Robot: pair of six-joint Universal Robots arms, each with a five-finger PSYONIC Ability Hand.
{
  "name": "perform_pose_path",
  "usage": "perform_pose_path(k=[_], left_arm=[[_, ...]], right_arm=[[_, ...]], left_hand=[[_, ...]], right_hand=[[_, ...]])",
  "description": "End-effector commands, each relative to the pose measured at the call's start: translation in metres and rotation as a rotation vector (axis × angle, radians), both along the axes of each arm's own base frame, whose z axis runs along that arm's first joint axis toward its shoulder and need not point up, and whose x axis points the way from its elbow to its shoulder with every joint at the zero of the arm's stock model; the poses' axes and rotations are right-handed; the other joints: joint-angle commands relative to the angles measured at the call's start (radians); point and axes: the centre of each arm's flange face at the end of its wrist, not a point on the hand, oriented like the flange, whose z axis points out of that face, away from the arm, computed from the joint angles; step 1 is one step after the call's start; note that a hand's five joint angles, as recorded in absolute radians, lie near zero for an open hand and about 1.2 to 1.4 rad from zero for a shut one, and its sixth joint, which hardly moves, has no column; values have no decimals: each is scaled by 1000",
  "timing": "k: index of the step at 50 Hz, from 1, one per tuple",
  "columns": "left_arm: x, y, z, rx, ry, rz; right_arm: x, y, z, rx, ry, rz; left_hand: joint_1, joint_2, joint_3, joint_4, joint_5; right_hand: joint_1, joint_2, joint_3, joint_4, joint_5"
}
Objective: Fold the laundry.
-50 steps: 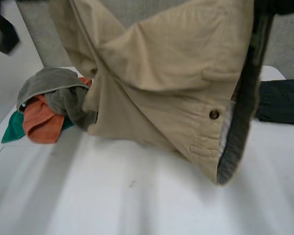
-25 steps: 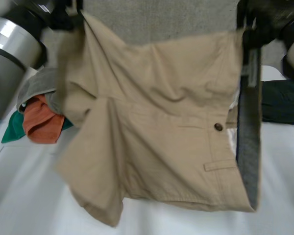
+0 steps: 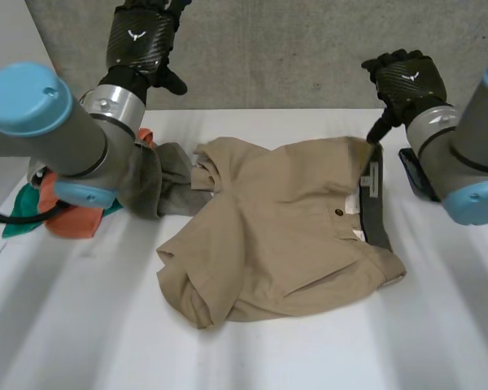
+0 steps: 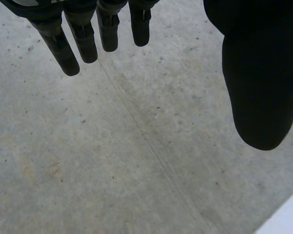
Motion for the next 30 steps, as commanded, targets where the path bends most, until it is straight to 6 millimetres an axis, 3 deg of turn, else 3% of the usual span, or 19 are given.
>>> perform_pose_path(k=[1,3,6,7,14,20,24,30], left_arm=[[10,82,-9,195,-89,-50],[10,114,-22,290,-140,-88],[9,144,-38,380,-198,-129],[8,164,-49,430,-234,-160],[1,231,-91,567,-369,-274],[2,238,-121,625,-424,-202],[-1,237,-132,620,-429,-155],[-2,229,-139,585,-398,-82]], right_arm=[[-15,62,-11,106,251,117],[-22,73,-15,119,300,121],[-38,90,-18,136,393,108],[-42,94,-21,146,409,106],[-50,129,-56,233,503,217],[-42,145,-78,255,467,355],[-39,141,-101,286,454,383],[-37,135,-116,285,454,383]], left_hand=[[41,28,22,31,10],[44,31,25,34,13],[47,34,28,37,16],[59,45,39,49,28],[138,125,119,128,107],[165,151,145,154,133],[179,166,160,169,148],[235,222,215,225,204]], right_hand=[[-53,-43,-42,-44,-51],[-53,-43,-42,-44,-51],[-53,-43,-42,-44,-51],[-53,-43,-42,-44,-51],[2,11,12,10,3],[139,149,149,148,141],[207,216,217,215,209],[477,486,487,485,479]])
